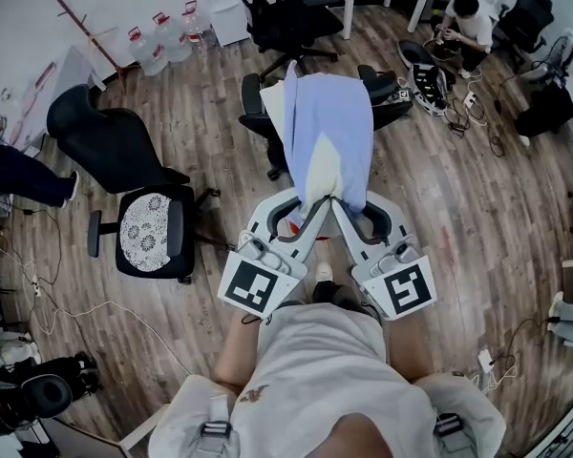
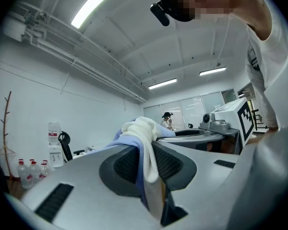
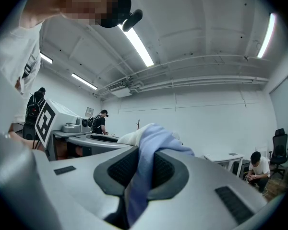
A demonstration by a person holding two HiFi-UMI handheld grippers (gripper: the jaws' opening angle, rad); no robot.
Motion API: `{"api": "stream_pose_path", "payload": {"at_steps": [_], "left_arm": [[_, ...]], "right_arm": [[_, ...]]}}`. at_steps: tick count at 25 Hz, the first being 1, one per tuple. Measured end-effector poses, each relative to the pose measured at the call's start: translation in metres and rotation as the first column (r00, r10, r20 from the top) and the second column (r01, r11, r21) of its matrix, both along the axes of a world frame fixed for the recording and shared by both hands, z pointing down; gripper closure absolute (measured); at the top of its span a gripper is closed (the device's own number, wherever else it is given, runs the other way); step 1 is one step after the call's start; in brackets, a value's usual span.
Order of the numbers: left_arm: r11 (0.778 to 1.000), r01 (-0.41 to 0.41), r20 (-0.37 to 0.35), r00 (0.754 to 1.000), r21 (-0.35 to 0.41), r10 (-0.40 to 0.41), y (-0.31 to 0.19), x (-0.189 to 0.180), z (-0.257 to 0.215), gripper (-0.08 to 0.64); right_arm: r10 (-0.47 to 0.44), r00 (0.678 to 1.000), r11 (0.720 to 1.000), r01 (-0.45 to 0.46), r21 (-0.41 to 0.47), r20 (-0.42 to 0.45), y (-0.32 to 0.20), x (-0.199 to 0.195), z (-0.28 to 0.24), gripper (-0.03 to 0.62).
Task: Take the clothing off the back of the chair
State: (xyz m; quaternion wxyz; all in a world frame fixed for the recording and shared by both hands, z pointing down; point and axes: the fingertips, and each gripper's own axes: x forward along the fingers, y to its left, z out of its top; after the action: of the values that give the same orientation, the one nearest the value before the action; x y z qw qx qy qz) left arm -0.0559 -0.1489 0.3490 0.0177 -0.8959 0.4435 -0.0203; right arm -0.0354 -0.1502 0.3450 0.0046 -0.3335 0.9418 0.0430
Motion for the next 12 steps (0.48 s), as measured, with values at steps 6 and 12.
{"api": "stream_pose_path", "payload": {"at_steps": [6, 12], "left_arm": [[1.000, -0.014, 0.007, 1.000, 0.016, 0.014, 0.011, -0.002, -0.004, 0.480], [0.999, -0.025, 0.005, 1.000, 0.022, 0.025, 0.023, -0.003, -0.006, 0.480]], "right_arm": [[0.009, 1.000, 1.000, -0.009, 0.016, 0.002, 0.011, -0.002, -0.004, 0.529], [0.020, 1.000, 0.999, -0.020, 0.026, 0.002, 0.023, -0.003, -0.006, 0.529]]}}
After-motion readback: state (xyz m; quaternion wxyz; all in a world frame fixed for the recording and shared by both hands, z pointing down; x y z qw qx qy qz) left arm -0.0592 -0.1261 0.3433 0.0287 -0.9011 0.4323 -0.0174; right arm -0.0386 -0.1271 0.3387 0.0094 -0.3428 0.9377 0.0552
